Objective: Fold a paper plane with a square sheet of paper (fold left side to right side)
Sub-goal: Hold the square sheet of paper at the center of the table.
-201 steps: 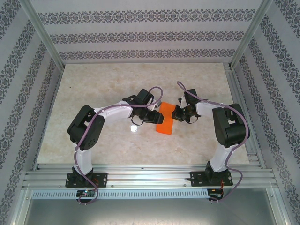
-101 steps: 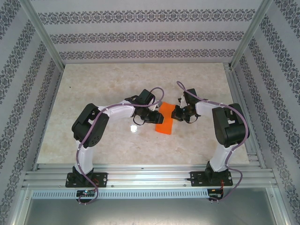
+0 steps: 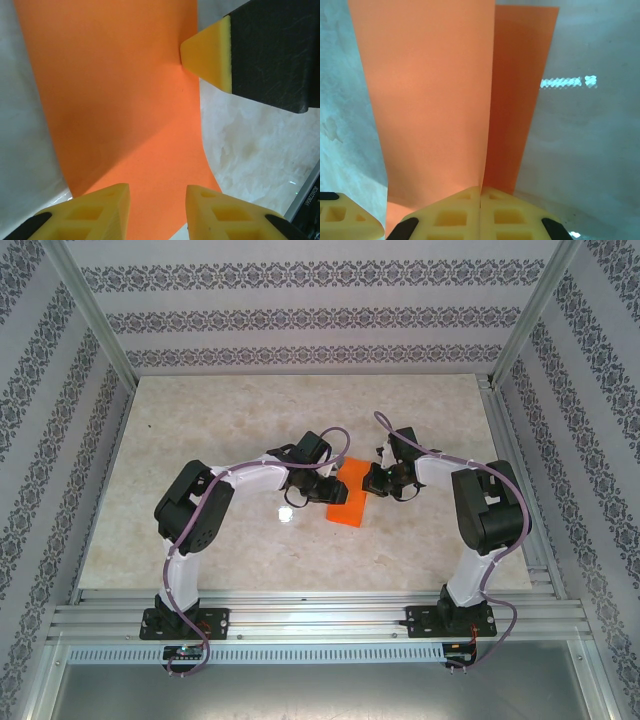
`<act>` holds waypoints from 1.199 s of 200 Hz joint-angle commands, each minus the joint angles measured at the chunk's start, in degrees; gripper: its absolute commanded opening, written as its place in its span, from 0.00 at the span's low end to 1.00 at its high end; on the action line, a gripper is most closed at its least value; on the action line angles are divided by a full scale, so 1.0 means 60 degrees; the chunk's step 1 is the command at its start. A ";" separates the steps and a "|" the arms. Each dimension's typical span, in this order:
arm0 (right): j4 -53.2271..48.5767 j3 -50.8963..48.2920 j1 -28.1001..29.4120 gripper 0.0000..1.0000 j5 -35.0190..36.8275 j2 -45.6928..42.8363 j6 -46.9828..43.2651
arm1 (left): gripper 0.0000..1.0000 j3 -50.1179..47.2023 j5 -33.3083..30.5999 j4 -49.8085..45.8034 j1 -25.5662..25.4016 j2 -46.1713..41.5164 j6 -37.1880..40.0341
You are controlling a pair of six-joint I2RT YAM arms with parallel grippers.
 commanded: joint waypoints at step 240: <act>-0.0514 -0.0017 0.0227 0.01 0.0685 0.0603 0.0124 | 0.28 -0.0113 0.0169 -0.0153 -0.0033 0.0743 0.0258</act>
